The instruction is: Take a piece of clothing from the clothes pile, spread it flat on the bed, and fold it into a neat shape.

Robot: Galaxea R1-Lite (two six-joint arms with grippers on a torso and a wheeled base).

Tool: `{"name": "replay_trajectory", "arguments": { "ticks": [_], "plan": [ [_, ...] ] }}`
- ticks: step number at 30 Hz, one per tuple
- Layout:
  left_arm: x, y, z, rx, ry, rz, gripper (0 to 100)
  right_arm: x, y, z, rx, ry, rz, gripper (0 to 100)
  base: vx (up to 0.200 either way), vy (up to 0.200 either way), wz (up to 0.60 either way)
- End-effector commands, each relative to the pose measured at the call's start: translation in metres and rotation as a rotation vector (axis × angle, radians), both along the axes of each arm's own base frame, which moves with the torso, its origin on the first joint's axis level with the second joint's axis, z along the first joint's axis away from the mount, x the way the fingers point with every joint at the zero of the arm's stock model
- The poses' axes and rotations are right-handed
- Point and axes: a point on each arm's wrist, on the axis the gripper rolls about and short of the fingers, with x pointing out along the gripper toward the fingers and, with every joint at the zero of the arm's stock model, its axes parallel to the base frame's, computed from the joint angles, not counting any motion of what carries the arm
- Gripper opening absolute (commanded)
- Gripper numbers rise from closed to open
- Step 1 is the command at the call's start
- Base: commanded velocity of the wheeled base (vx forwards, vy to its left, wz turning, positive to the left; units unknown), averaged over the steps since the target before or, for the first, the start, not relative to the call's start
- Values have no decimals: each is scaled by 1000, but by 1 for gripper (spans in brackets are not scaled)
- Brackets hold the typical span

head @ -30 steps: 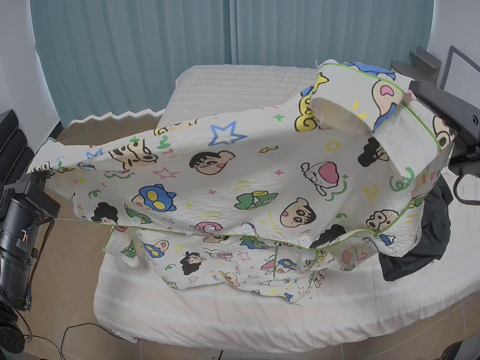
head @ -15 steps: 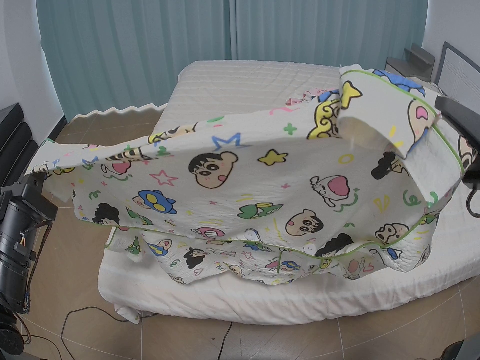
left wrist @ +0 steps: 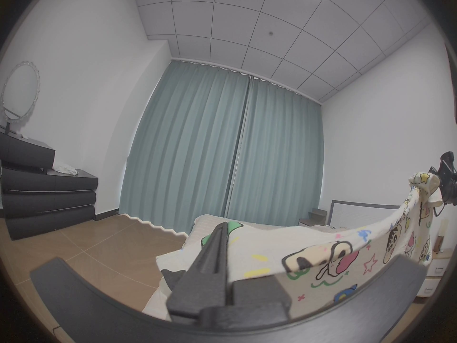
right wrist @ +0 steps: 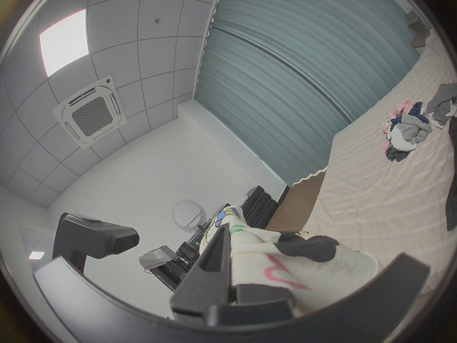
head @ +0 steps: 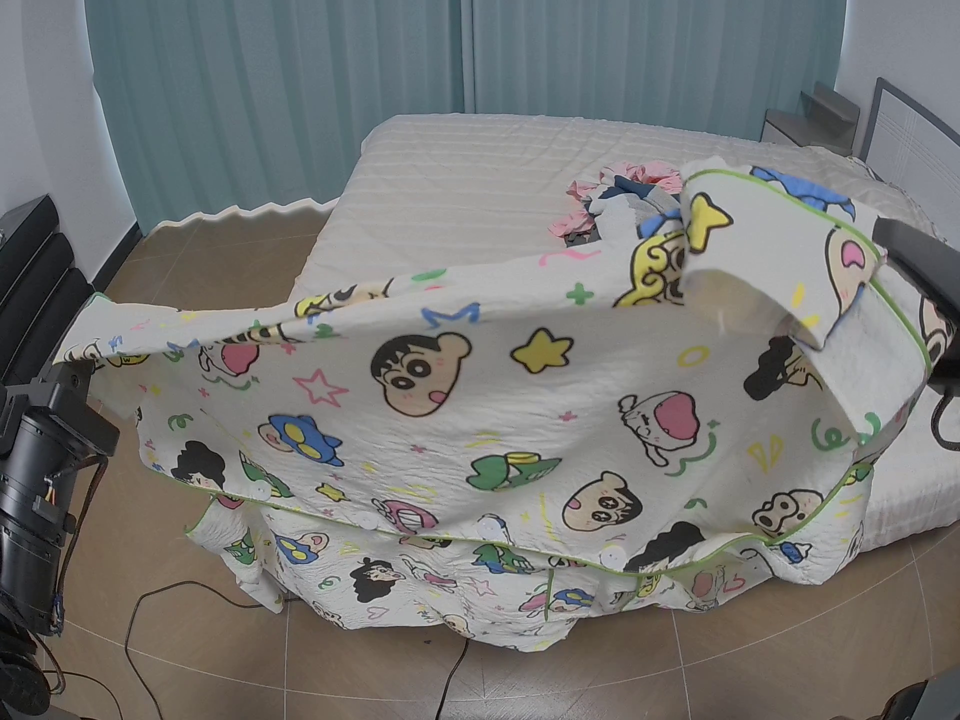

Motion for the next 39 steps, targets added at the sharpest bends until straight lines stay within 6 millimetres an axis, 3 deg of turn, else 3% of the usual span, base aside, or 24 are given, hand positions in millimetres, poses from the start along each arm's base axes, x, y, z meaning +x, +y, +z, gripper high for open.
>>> {"name": "replay_trajectory", "arguments": {
  "ticks": [1, 5, 15, 25, 39],
  "plan": [
    [0, 0, -1, -2, -2, -1, 0, 2, 1, -2, -6, 7, -1, 0, 0, 0, 0],
    [9, -4, -15, 26, 76, 0, 0, 9, 5, -13, -38, 47, -16, 0, 0, 0, 0],
    [37, -16, -25, 60, 148, 9, 0, 36, 9, -28, -85, 111, -90, 0, 0, 0, 0],
    [59, -27, -29, 74, 174, 7, 0, 58, 15, -22, -66, 91, -128, 0, 200, 0, 0],
    [101, -37, -36, 80, 199, 43, 0, 95, 17, -33, -115, 113, -212, 0, 200, 0, 0]
  ]
}}
